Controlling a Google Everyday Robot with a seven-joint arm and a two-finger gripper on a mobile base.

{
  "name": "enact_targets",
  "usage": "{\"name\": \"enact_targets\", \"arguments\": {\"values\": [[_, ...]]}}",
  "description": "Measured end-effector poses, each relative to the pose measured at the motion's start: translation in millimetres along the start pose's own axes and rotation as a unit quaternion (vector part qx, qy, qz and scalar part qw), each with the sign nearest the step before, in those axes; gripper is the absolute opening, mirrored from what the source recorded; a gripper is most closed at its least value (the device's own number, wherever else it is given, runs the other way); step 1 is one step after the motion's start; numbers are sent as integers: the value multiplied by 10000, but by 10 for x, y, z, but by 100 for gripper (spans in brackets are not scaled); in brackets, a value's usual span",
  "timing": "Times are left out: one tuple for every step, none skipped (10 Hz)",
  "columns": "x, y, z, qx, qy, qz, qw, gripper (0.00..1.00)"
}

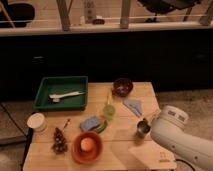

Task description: Stack cups on top of each other

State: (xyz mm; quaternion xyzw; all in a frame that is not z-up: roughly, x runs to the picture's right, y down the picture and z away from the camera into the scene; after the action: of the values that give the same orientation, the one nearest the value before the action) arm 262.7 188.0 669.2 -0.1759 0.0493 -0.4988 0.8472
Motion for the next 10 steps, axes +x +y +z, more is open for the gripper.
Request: {"name": "enact_targets", "arguments": {"values": [[-15,-33,-3,31,27,-90,10000,59],[-15,-34,-4,36,37,-101,9999,66],[-14,-61,19,-44,-117,55,9999,77],[-53,-129,68,-111,-269,166,9994,80],[-90,-188,110,-130,-409,263,9987,80],[-91,-206,140,-138,-630,397,9971,80],[-86,-235,161,-112,-840,486,9952,80],[-80,-288,176,-51,-1029,539,9932,80],[-77,-315,185,-11,-1136,565,9919,80],[-62,-347,203,56,-1308,610,9895,80]]}}
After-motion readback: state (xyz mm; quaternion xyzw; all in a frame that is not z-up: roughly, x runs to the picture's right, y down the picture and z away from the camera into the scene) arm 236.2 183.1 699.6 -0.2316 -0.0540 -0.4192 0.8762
